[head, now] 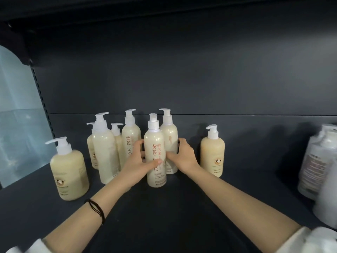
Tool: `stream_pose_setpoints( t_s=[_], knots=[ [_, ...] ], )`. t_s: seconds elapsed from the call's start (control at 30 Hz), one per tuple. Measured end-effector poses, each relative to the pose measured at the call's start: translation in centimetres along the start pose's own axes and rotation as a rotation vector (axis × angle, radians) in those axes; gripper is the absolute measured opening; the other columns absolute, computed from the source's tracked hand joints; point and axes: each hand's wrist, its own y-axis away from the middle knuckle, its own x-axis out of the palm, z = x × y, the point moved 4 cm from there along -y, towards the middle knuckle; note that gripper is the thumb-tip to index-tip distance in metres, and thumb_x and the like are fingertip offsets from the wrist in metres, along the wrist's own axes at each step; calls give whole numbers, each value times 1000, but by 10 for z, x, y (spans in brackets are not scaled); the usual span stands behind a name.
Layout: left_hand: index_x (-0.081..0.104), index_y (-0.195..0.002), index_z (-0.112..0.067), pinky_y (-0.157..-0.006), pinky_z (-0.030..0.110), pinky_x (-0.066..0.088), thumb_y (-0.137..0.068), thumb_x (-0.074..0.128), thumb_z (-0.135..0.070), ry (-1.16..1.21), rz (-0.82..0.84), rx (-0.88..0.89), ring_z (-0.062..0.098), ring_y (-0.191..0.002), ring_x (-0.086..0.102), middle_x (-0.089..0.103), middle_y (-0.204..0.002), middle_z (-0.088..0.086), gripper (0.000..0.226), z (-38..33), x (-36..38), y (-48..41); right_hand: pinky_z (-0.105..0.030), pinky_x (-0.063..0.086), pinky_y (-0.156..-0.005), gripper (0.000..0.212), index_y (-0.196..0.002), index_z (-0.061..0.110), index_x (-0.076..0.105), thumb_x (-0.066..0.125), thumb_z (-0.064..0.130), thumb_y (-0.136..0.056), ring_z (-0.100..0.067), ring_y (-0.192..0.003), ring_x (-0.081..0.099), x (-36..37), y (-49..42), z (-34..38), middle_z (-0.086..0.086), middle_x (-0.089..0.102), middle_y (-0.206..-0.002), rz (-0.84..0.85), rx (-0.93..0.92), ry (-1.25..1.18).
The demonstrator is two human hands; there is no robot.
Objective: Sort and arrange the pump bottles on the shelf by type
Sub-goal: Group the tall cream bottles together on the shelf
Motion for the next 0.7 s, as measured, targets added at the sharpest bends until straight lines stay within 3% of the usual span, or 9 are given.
stream_pose_setpoints(
  t_s=[0.13,0.27,0.47,0.6,0.7],
  knots=[
    [26,-131,-39,-96,38,48,-80,76,-22,1,62,21,12,-112,56,55,-123,-2,74,0,-4,-2,-41,53,-88,71,-121,12,48,80,42,-66,-20,-107,59,1,-1,3,-5,60,-116,-78,18,33],
    [26,-137,-34,-89,36,52,-79,76,-19,21,87,51,10,-104,59,58,-118,-4,78,0,-10,0,-34,54,-86,76,-123,12,49,83,44,-62,-16,-102,61,-11,16,7,-1,61,-114,-126,39,39],
    [29,-133,-35,-76,20,48,-76,79,-21,47,120,90,8,-100,61,60,-112,-6,77,-4,-8,6,-23,52,-74,53,-104,20,52,83,34,-64,-5,-87,59,-48,62,19,14,55,-92,-227,-30,68],
    [31,-127,-41,-84,34,55,-73,81,-24,48,164,94,10,-96,65,64,-110,-2,76,-16,15,4,-24,51,-72,54,-106,25,47,81,32,-65,-4,-87,59,-95,84,13,14,56,-98,-336,8,62],
    [31,-123,-44,-85,35,55,-73,82,-27,46,210,109,9,-94,66,66,-108,-3,74,-27,37,6,-26,51,-70,55,-106,23,45,82,30,-65,-4,-88,58,-131,96,-7,12,57,-97,-460,59,63]
  ],
)
